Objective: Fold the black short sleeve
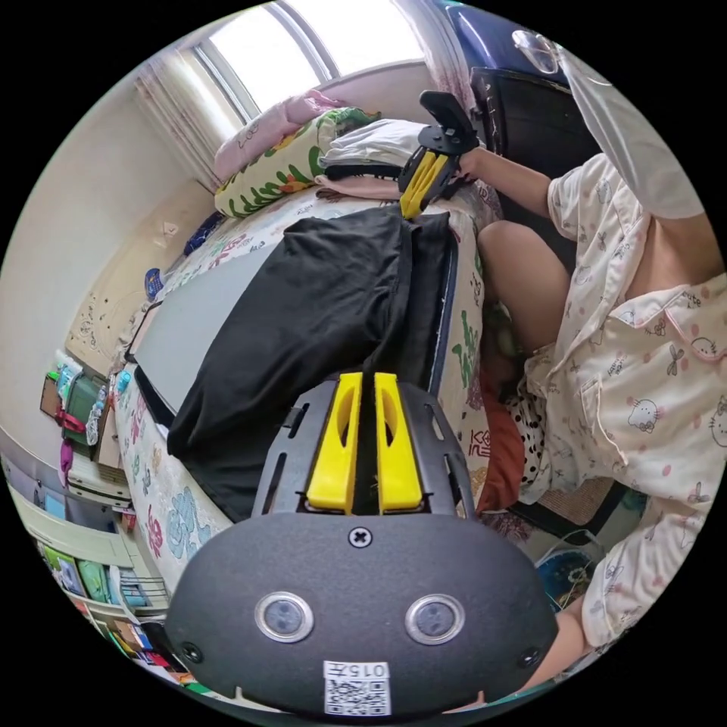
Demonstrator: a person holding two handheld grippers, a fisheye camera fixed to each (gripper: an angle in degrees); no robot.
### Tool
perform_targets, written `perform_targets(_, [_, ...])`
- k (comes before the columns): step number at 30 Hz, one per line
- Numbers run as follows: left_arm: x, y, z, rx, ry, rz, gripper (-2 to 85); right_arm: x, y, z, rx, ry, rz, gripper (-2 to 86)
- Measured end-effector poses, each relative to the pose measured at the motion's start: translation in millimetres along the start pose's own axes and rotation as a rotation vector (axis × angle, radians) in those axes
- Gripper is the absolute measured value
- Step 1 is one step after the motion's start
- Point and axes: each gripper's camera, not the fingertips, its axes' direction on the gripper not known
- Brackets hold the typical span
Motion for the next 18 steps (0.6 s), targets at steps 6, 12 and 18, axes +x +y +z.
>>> perform_targets(6, [-55.8,-8.4,-7.7,0.108,-0.024,-0.116,2.4,51.1,-85.0,-25.6,0.091,0.053,0.175,-0.9])
perform_targets(12, [-251.8,-83.4,2.8,0.279,-0.417,-0.377,3.5,229.3,-314.0,-4.3,0.18,0.569,0.418,0.4])
perform_targets(18, [-351.4,-113.3,78.0,0.368,-0.465,-0.624,7.2,310.4,-414.9,55.4,0.156,0.293,0.439,10.4])
